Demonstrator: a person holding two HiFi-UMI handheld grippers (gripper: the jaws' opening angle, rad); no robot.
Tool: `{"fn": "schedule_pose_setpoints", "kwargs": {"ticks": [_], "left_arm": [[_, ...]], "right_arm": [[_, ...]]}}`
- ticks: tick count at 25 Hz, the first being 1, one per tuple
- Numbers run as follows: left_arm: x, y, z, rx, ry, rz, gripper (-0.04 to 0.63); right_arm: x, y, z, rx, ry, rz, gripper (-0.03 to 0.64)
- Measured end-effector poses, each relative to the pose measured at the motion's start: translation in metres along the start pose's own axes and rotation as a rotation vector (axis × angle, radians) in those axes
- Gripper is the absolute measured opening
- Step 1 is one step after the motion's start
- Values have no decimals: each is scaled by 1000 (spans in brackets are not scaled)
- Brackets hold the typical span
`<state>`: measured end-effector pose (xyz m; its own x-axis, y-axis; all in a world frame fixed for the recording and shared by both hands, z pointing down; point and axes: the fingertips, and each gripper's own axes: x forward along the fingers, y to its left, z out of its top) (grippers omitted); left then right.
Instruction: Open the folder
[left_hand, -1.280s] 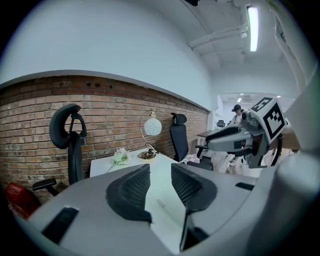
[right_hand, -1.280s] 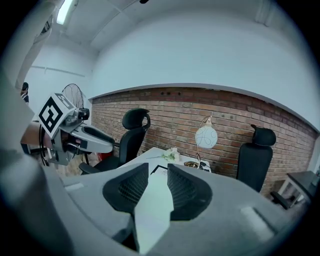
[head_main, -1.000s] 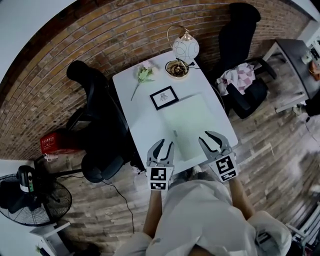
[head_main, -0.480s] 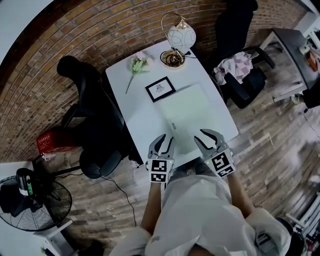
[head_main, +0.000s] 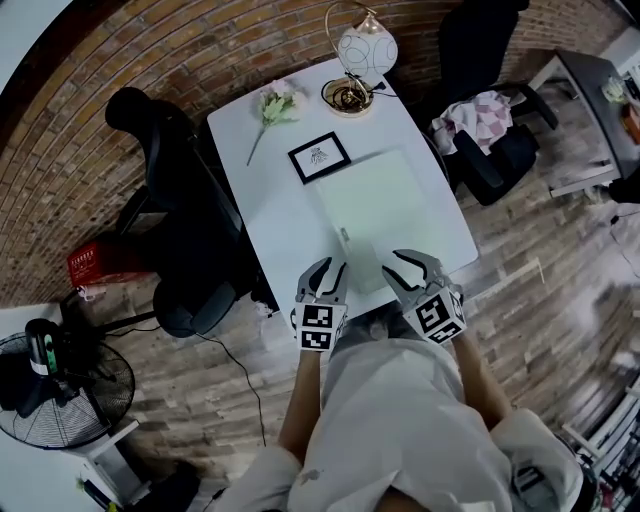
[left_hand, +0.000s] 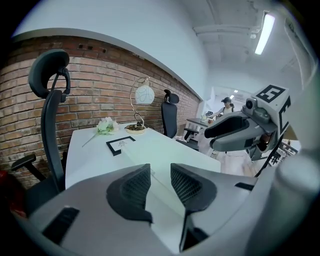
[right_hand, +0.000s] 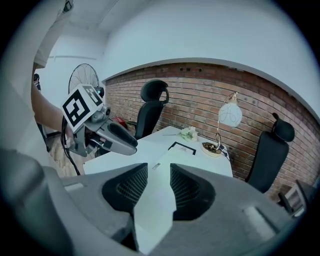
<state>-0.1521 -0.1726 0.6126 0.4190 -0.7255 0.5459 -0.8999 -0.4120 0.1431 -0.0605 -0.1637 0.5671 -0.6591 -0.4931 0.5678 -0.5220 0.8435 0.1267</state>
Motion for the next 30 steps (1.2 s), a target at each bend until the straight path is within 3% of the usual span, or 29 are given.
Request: {"fn": "schedule_pose_setpoints", "kwargs": {"ticks": [13,19,30], "left_arm": [[14,-9,-35,-40,63,-1,123],[23,-9,-50,-60,98,-4,123],[31,-17,-69,-78,141,-22,123]], "right_arm": [[24,40,-44,-225,122,132,143],[33,54,-57,-265,142,211,150],[46,78,-89,-380,206,344,242]]}}
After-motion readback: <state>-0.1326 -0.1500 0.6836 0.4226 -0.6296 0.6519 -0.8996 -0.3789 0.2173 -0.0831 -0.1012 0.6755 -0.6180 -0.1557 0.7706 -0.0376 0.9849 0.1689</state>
